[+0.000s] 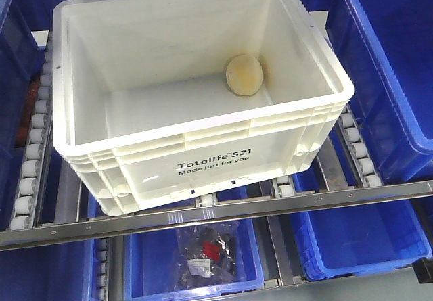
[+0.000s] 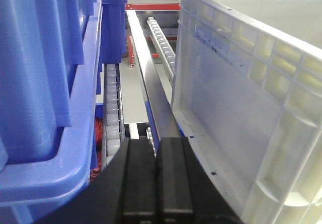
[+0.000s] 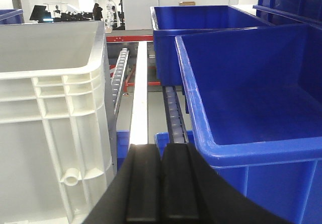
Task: Place moving items into box and shelve
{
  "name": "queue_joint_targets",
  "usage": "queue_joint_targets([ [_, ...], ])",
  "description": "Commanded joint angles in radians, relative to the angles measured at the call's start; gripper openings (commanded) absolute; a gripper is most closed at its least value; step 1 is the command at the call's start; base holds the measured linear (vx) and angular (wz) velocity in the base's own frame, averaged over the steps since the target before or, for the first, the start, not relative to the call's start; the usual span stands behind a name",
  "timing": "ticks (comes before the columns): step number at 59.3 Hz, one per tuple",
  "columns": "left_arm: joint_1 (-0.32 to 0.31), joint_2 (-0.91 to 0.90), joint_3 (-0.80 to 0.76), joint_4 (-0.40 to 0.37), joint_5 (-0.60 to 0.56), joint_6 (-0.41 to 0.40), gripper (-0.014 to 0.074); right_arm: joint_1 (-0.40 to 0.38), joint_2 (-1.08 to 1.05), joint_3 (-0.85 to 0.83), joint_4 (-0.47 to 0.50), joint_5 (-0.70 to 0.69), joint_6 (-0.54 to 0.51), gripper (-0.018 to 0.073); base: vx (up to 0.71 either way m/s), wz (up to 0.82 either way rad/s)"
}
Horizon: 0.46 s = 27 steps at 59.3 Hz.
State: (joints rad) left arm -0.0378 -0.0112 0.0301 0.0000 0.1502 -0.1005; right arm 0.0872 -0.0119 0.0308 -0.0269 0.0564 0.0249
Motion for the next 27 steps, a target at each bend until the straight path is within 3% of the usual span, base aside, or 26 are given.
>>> queue_joint_targets([
  [1, -0.001, -0.008, 0.020, -0.010, -0.079, -0.003, -0.0006, 0.002, -0.023, 0.006, -0.003, -0.081, -0.002, -0.0005, 0.00, 0.00],
  [27, -0.001, -0.008, 0.020, -0.010, -0.079, -0.003, -0.0006, 0.002, -0.023, 0.006, -0.003, -0.081, -0.002, -0.0005, 0.00, 0.00],
])
